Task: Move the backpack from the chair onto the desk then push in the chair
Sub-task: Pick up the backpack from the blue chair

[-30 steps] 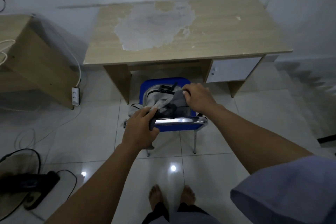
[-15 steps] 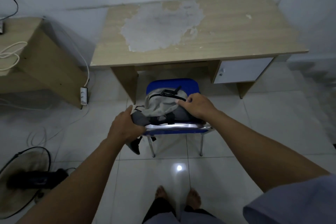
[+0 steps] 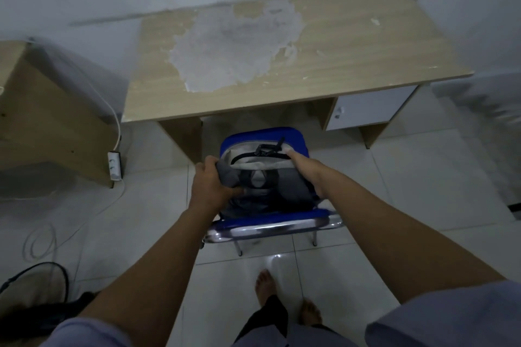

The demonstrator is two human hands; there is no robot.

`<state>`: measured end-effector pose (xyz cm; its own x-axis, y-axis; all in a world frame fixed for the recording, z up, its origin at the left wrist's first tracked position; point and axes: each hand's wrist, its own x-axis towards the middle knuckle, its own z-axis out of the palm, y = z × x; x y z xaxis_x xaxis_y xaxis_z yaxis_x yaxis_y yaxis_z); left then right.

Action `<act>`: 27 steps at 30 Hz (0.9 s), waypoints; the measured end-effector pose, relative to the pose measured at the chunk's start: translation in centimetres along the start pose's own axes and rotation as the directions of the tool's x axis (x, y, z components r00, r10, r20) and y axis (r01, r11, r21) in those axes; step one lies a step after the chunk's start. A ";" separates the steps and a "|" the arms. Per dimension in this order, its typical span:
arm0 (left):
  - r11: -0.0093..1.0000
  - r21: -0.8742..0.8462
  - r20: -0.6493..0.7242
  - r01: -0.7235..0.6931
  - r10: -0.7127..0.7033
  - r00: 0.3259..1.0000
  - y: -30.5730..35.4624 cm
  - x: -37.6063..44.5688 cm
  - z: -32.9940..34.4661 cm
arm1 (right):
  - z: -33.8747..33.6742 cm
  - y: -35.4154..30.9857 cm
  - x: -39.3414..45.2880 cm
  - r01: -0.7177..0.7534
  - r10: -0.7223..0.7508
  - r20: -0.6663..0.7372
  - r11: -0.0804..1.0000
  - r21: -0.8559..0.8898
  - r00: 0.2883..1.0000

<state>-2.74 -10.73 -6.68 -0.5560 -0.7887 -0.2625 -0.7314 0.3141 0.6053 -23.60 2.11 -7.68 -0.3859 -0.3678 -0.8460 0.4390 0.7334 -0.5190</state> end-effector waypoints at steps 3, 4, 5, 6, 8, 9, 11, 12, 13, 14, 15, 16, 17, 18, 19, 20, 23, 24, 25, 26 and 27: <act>0.990 -0.141 0.218 0.026 0.006 0.976 -0.5 0.8 0.1 | 0.8 0.8 1.0 -0.015 0.023 -0.061 0.992 0.129 0.998; 0.973 -0.221 0.258 0.074 -0.015 0.966 -0.6 1.0 -0.1 | 1.1 1.0 1.5 -0.001 0.015 -0.102 0.991 0.137 0.995; 0.950 -0.288 0.267 0.120 -0.040 0.963 -0.7 1.4 -0.4 | 1.3 1.1 1.6 0.014 0.005 -0.144 0.992 0.128 0.990; 0.932 -0.331 0.268 0.151 -0.061 0.962 -0.8 1.8 -0.9 | 1.5 1.2 1.8 0.034 -0.011 -0.179 0.992 0.122 0.984; 0.917 -0.339 0.343 0.210 -0.088 0.935 -0.8 3.2 -2.2 | 1.6 1.1 1.9 0.078 -0.048 -0.238 0.990 0.120 0.970; 0.910 -0.328 0.419 0.253 -0.100 0.903 -0.7 4.0 -2.8 | 1.6 1.0 1.9 0.096 -0.061 -0.259 0.988 0.124 0.964; 0.873 -0.313 0.510 0.374 -0.178 0.841 -0.7 5.2 -3.8 | 1.3 0.9 1.7 0.111 -0.073 -0.295 0.987 0.113 0.953; 0.845 -0.311 0.479 0.434 -0.255 0.840 -0.8 5.8 -4.0 | 1.0 0.9 1.6 0.095 -0.060 -0.303 0.990 0.104 0.951; 0.813 -0.311 0.410 0.492 -0.352 0.841 -0.9 6.2 -3.9 | 0.8 0.8 1.5 0.064 -0.033 -0.302 0.994 0.093 0.953; 0.788 -0.289 0.336 0.543 -0.447 0.829 -1.1 6.5 -3.4 | 0.6 0.5 1.5 0.028 0.001 -0.295 0.995 0.094 0.955; 0.759 -0.248 0.305 0.601 -0.528 0.793 -1.0 6.6 -2.7 | 0.5 0.3 1.6 -0.007 0.039 -0.285 0.993 0.114 0.958; 0.721 -0.212 0.332 0.660 -0.582 0.742 -1.0 6.5 -1.9 | 0.5 0.0 1.7 -0.035 0.074 -0.268 0.989 0.146 0.961; 0.664 -0.209 0.410 0.718 -0.607 0.681 -0.8 6.4 -1.0 | 0.5 -0.2 1.9 -0.061 0.106 -0.247 0.981 0.185 0.963; 0.594 -0.241 0.501 0.767 -0.601 0.623 -0.4 6.3 -0.3 | 0.4 -0.3 2.3 -0.088 0.136 -0.231 0.975 0.204 0.963; 0.535 -0.271 0.568 0.801 -0.583 0.581 -0.1 6.3 0.3 | 0.3 -0.4 2.9 -0.114 0.156 -0.212 0.973 0.201 0.965; 0.515 -0.270 0.604 0.813 -0.567 0.560 0.0 6.6 0.6 | 0.1 -0.5 3.5 -0.137 0.173 -0.197 0.974 0.182 0.965; 0.564 -0.183 0.642 0.805 -0.551 0.532 0.3 7.8 0.9 | -0.4 -1.1 5.1 -0.181 0.203 -0.162 0.973 0.141 0.966; 0.585 -0.188 0.621 0.789 -0.552 0.557 0.5 7.8 1.1 | -0.3 -1.4 5.5 -0.199 0.215 -0.116 0.970 0.140 0.970; 0.606 -0.181 0.597 0.775 -0.558 0.576 0.2 8.0 1.7 | -0.1 -1.8 5.7 -0.215 0.225 -0.059 0.967 0.133 0.973; 0.619 -0.211 0.545 0.757 -0.568 0.616 0.0 8.1 2.4 | 0.2 -2.0 5.8 -0.225 0.228 -0.015 0.967 0.122 0.973; 0.621 -0.267 0.492 0.737 -0.570 0.658 -0.7 8.6 3.3 | 0.6 -2.1 6.0 -0.220 0.222 -0.006 0.969 0.109 0.975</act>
<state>-8.34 -15.93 -11.83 -0.1431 -0.4376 -0.8877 -0.7586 -0.5276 0.3824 -26.39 -1.97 -11.69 -0.2838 -0.1924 -0.9394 0.5987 0.7297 -0.3303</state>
